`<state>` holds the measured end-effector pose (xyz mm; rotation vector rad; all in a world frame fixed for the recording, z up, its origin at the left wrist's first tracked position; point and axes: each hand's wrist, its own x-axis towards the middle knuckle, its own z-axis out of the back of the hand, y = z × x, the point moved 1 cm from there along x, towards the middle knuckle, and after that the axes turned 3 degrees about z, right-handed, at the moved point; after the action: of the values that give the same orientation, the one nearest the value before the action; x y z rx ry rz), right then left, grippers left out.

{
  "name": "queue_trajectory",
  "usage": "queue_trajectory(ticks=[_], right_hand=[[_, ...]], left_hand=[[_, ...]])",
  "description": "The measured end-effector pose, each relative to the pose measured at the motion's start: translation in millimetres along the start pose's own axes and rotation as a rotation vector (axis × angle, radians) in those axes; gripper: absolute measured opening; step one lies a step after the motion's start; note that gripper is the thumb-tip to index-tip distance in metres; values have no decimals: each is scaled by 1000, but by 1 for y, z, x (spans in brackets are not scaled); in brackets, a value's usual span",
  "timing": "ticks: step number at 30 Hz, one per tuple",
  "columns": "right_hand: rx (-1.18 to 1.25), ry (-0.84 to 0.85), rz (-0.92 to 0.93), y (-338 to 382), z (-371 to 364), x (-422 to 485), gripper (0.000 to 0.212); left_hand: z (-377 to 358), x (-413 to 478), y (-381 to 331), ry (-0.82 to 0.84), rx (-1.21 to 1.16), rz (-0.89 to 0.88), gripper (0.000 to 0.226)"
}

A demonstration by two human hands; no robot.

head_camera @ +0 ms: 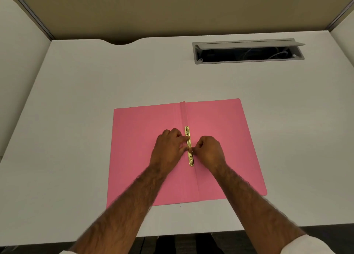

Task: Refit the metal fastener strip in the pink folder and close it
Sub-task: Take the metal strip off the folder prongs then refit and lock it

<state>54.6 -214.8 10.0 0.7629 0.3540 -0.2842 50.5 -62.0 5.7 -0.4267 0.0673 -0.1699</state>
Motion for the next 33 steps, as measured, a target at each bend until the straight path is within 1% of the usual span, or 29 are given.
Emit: queue_trajectory(ticks=[2, 5, 6, 8, 10, 12, 13, 14, 16, 19, 25, 33], right_hand=[[16, 67, -4, 1, 6, 3, 14], [94, 184, -8, 0, 14, 7, 3], [108, 200, 8, -1, 16, 8, 4], [105, 148, 82, 0, 20, 13, 7], [74, 57, 214, 5, 23, 19, 14], [89, 54, 320, 12, 23, 26, 28], [84, 69, 362, 16, 22, 30, 31], [68, 86, 396, 18, 21, 33, 30], [18, 118, 434, 21, 18, 39, 21], [-24, 140, 437, 22, 18, 46, 11], [-47, 77, 348, 20, 23, 58, 7], [-123, 30, 310, 26, 16, 64, 15]], left_hand=[[0, -3, -3, 6, 41, -4, 35], [0, -5, -10, 39, 107, -13, 39], [0, -5, -12, 52, 118, -14, 40], [1, -5, -13, 62, 130, -8, 41], [1, -4, -13, 54, 129, 3, 38], [1, -4, -14, 52, 124, 10, 35], [1, -3, -14, 57, 126, 9, 35], [0, -3, -15, 63, 127, 8, 34], [0, -2, -15, 66, 124, 9, 35], [1, -2, -16, 70, 139, 2, 38], [0, -1, -14, 93, 181, -1, 41], [1, -2, -16, 97, 224, -39, 39]])
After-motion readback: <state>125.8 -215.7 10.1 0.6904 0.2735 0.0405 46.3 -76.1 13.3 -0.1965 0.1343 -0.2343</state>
